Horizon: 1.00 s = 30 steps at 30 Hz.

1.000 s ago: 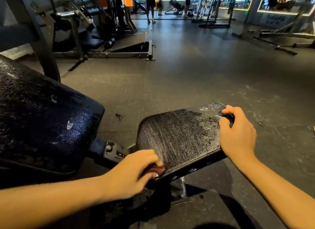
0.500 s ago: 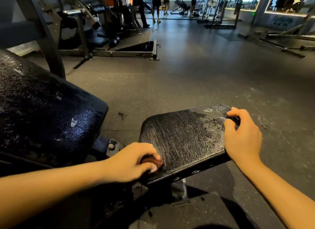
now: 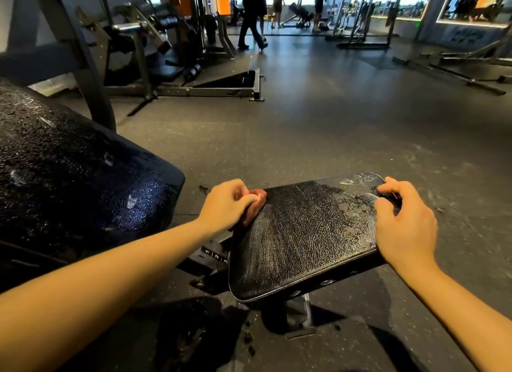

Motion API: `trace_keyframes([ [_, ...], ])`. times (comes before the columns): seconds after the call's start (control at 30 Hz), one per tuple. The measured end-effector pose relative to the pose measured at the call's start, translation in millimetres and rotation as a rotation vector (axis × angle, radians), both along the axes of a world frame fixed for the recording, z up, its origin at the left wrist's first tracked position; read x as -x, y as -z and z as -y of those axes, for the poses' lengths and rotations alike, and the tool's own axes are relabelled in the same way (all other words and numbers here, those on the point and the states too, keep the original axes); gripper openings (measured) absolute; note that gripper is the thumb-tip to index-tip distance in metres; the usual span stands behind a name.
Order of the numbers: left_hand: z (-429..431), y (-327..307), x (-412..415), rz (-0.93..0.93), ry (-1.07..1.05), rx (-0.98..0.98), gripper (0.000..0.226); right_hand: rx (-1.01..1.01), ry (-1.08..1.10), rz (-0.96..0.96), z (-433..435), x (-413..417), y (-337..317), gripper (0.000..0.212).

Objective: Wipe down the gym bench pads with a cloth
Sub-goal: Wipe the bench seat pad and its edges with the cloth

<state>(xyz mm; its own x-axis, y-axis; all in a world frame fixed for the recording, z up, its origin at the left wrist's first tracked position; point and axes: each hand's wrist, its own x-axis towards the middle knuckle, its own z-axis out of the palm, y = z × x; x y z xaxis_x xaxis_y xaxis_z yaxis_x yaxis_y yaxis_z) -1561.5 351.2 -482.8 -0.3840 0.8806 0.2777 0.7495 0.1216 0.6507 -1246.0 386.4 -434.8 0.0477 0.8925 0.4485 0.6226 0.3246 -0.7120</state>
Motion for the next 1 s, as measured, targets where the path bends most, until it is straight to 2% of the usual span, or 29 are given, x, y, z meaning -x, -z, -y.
trace_keyframes([
  [0.17, 14.9, -8.7, -12.6, -0.127, 0.120, 0.106, 0.044, 0.000, 0.000, 0.001, 1.7, 0.6, -1.4, 0.036],
  [0.3, 18.6, -10.3, -13.4, -0.070, 0.109, 0.123, 0.031, -0.006, -0.007, 0.017, 2.2, -0.3, -1.0, 0.031],
  [0.37, 42.9, -11.7, -26.9, -0.063, 0.246, 0.081, 0.027, -0.006, -0.006, 0.021, 1.4, -0.7, -0.2, 0.030],
  [0.43, 81.5, -13.8, -41.5, -0.045, 0.489, 0.022, 0.026, -0.002, 0.001, 0.021, 1.1, 0.2, 0.1, 0.031],
  [0.5, 105.7, -14.5, -45.4, -0.153, 0.676, -0.026, 0.026, -0.006, 0.001, 0.019, 0.7, 1.0, 0.3, 0.031],
  [0.53, 103.1, -14.0, -40.2, -0.242, 0.695, -0.041, 0.026, -0.007, 0.002, 0.019, 0.8, 1.0, 0.2, 0.031],
  [0.63, 49.1, -6.9, -21.2, -0.335, 0.497, -0.062, 0.032, -0.004, -0.005, 0.021, 1.8, 0.3, -0.2, 0.028],
  [0.73, -3.0, -1.1, -7.0, -0.102, 0.167, 0.035, 0.037, -0.004, -0.012, 0.025, 2.5, -0.5, -0.1, 0.026],
  [0.8, 2.7, -2.0, -11.1, -0.072, 0.144, 0.039, 0.035, -0.006, -0.012, 0.023, 1.9, -1.0, 0.4, 0.027],
  [0.93, 94.0, -10.5, -29.0, -0.092, 0.504, 0.060, 0.030, -0.002, -0.006, 0.014, 1.0, -0.3, 0.9, 0.031],
  [1.0, 132.0, -13.1, -35.0, -0.186, 0.675, 0.099, 0.029, -0.004, -0.001, 0.013, 0.3, -0.2, 0.7, 0.031],
])
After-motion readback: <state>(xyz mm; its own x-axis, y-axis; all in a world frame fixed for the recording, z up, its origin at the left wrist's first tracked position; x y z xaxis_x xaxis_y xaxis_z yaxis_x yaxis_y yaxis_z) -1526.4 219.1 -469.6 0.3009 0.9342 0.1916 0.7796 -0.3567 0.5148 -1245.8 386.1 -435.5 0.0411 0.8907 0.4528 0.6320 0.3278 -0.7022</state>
